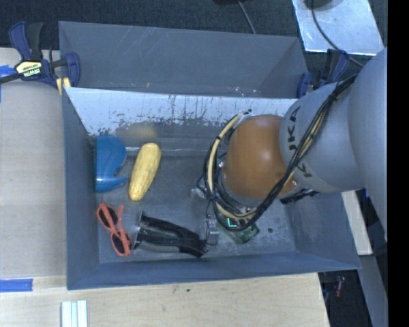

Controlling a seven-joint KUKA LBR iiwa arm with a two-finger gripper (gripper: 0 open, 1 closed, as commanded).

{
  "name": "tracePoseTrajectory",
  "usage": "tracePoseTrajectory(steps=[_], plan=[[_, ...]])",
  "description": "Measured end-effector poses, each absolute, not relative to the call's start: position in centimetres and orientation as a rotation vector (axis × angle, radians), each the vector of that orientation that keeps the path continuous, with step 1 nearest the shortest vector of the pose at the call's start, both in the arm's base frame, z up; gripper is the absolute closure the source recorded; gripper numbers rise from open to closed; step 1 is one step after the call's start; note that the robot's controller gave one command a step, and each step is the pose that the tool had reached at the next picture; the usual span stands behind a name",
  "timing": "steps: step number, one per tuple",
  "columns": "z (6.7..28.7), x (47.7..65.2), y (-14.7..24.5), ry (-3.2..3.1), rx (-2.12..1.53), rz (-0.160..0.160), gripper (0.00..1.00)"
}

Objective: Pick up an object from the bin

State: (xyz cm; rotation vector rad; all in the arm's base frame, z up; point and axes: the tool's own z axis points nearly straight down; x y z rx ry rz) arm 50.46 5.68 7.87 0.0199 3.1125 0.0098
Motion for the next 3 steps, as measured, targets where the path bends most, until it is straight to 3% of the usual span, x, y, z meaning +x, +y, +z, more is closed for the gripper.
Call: tracePoseTrajectory(steps=[1, 2, 3], plan=[[8.16, 48.35, -0.2, 3.108, -0.154, 0.005, 0.0], [8.16, 48.37, -0.03, 3.107, -0.153, 0.007, 1.0], [8.16, 48.37, -0.03, 3.108, -0.153, 0.007, 1.0]])
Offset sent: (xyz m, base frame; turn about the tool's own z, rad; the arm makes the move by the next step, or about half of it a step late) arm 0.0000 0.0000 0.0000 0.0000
